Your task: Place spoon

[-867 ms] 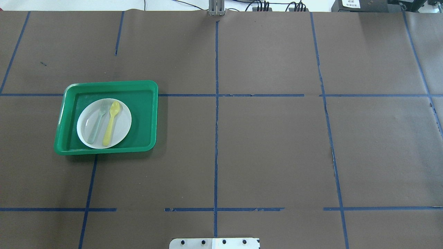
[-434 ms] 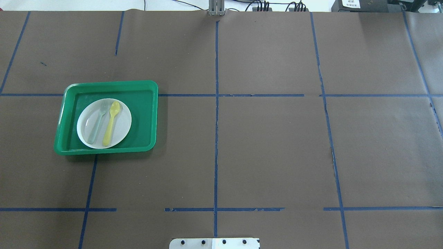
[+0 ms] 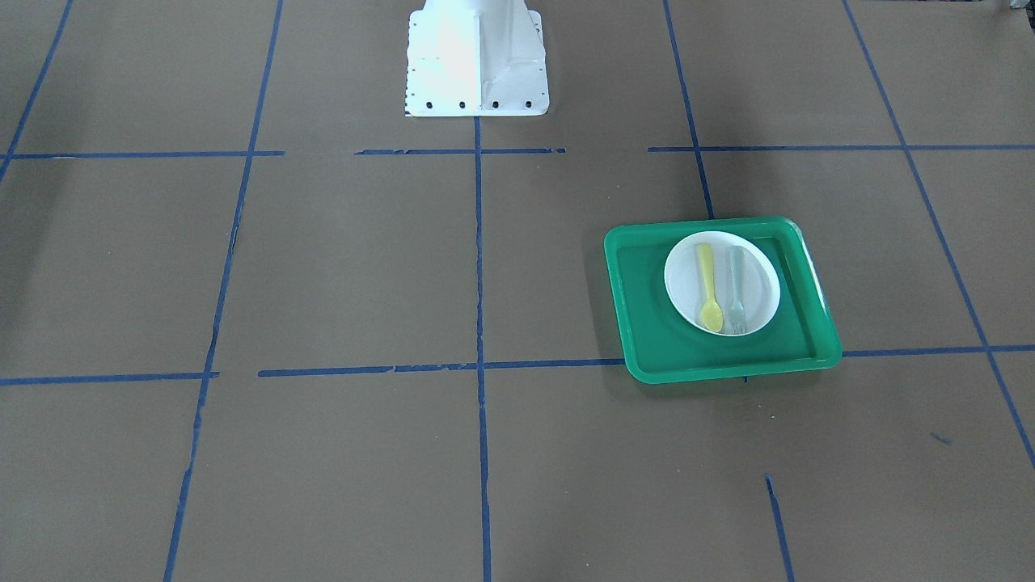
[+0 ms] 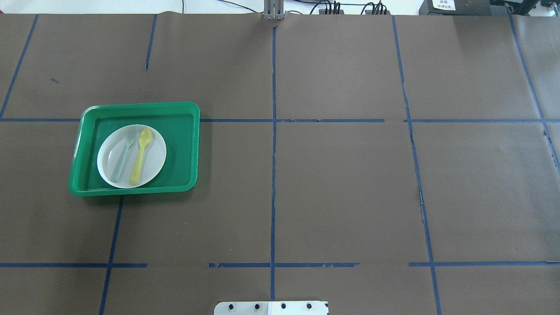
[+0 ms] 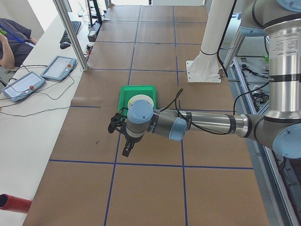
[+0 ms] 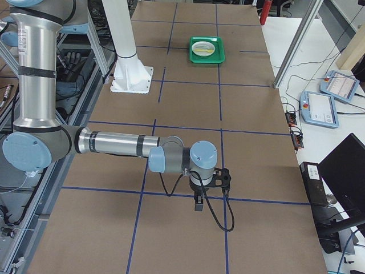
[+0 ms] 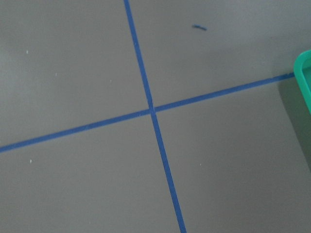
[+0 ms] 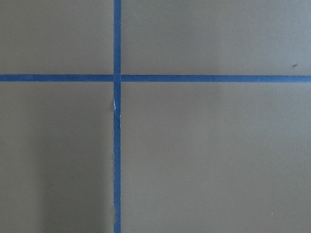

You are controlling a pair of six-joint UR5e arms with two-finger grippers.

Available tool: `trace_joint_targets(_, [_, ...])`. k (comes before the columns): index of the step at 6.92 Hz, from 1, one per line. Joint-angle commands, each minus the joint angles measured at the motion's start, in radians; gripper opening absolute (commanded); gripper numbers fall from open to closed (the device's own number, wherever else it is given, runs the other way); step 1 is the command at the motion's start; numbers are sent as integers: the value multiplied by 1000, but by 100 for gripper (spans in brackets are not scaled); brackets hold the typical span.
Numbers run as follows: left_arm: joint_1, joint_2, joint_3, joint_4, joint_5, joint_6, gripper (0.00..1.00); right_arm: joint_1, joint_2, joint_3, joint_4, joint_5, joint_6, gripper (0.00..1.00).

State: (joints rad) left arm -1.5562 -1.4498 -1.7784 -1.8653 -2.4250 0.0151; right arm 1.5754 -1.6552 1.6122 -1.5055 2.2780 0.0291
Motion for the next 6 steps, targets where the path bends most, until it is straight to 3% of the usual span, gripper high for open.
trace_joint_targets(1, [202,-21,-48,-182,88,-319,100,0,0,0,1,0,0,100])
trace_joint_targets(3, [386,-102,-47,-196,261,-536,100,0,2,0,1,0,0,100])
trace_joint_targets(4, [474,-156,-35,-196,276,-649,100,0,2,0,1,0,0,100])
trace_joint_targets(5, [581,-226,-32,-196,387,-770,100,0,0,0,-1,0,0,100])
trace_joint_targets(6, [660,-268,-24,-195,411,-849,100,0,2,0,1,0,0,100])
